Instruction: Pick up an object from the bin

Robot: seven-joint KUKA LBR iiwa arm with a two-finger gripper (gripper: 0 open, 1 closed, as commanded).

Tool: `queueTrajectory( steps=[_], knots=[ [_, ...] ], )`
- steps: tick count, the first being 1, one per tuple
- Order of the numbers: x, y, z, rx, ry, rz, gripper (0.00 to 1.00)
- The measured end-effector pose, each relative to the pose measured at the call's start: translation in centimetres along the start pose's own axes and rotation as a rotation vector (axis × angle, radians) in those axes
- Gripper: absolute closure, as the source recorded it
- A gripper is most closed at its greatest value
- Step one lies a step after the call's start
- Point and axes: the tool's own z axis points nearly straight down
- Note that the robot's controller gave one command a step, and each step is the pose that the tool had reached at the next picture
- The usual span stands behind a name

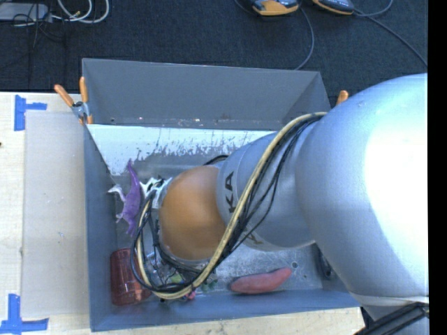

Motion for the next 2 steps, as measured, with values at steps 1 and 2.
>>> queueTrajectory(
  steps=[1,2],
  knots=[
    [0.3,0.0,-1.9,0.0,0.01,0.001,1.0],
    [0.1,0.0,-3.3,0.001,0.002,0.001,1.0]
  ],
)
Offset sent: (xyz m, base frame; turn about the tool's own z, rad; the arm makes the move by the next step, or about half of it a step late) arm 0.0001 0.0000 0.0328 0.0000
